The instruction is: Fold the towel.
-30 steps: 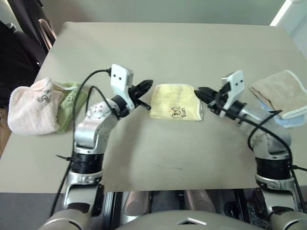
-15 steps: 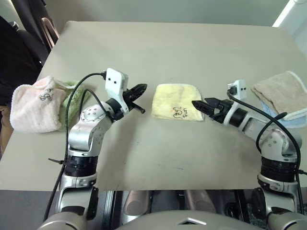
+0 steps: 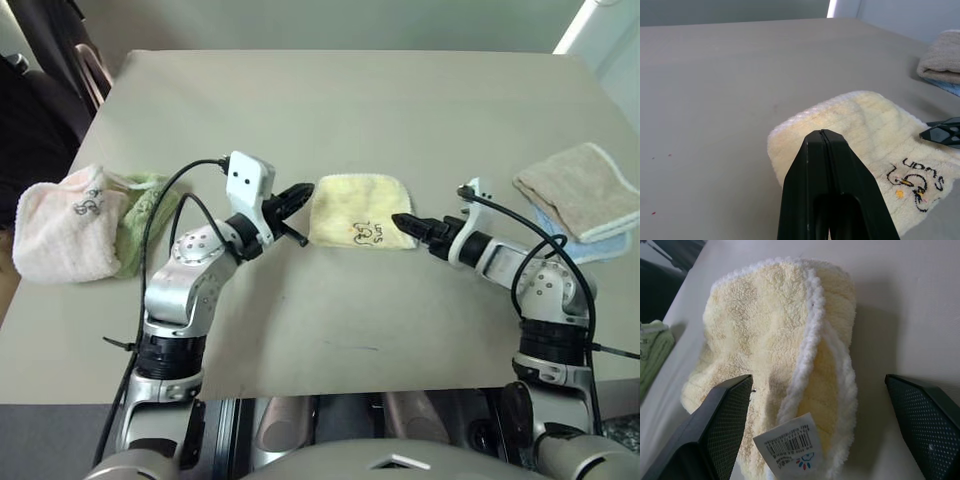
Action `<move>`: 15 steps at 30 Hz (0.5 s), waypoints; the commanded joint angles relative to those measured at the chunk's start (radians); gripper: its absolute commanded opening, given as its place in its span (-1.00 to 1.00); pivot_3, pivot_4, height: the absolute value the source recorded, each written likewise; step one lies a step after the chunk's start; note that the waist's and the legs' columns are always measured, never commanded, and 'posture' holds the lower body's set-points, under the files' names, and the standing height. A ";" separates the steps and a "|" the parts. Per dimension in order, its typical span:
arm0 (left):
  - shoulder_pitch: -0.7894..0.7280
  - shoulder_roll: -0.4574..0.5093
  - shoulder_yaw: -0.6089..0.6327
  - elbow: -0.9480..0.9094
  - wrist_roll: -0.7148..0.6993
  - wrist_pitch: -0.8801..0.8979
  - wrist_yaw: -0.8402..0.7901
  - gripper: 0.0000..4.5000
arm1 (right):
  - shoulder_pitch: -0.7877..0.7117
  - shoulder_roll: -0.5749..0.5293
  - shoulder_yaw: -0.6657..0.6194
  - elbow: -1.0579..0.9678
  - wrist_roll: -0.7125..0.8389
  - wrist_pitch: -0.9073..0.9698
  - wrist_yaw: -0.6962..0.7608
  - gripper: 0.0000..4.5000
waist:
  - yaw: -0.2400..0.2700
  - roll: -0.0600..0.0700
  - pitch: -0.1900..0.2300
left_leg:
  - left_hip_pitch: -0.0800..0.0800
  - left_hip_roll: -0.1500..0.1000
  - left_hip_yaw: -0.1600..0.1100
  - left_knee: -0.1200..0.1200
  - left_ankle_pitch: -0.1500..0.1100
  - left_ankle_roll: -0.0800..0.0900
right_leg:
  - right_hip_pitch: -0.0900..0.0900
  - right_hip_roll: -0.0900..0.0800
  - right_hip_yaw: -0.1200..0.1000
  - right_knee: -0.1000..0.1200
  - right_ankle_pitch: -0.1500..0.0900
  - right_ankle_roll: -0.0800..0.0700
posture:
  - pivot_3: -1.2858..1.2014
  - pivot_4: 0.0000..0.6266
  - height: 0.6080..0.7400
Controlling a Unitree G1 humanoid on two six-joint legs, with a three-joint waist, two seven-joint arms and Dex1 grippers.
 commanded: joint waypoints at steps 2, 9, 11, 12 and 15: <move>-0.013 -0.004 -0.009 -0.048 -0.006 -0.003 -0.010 -1.00 | -0.031 0.056 0.029 -0.014 0.061 0.060 0.007 0.99 | -0.004 0.000 0.000 | 0.000 0.001 0.000 -0.001 0.000 0.000 | 0.000 0.001 0.000 0.000 0.000 -0.001 | 0.03 -0.52 0.93; -0.021 -0.008 -0.016 -0.037 -0.002 -0.008 -0.010 -1.00 | -0.055 0.083 0.049 -0.015 0.067 0.084 0.009 0.99 | -0.002 0.000 0.000 | -0.001 0.000 0.000 -0.001 0.000 -0.001 | -0.001 0.000 0.000 -0.001 -0.001 -0.001 | 0.03 -0.52 0.93; -0.014 -0.008 -0.017 -0.042 -0.001 -0.009 -0.007 -1.00 | -0.058 0.090 0.043 -0.008 0.065 0.083 0.001 0.91 | -0.002 0.000 0.000 | -0.001 0.000 0.000 0.000 0.000 -0.001 | -0.001 0.000 0.000 -0.001 -0.001 -0.001 | 0.03 -0.52 0.93; -0.011 -0.008 -0.017 -0.045 -0.001 -0.009 -0.006 -1.00 | -0.060 0.094 0.037 -0.004 0.064 0.083 -0.005 0.82 | -0.002 0.000 0.000 | -0.001 0.000 0.000 0.000 -0.001 -0.001 | -0.001 0.000 0.000 -0.001 -0.001 -0.001 | 0.03 -0.52 0.93; -0.006 -0.007 -0.015 -0.048 0.000 -0.010 -0.003 -1.00 | -0.062 0.098 0.015 0.002 0.072 0.084 -0.008 0.43 | -0.002 0.000 0.000 | -0.002 0.000 0.000 -0.001 0.000 -0.001 | -0.002 0.000 0.000 0.000 -0.001 -0.001 | 0.03 -0.52 0.93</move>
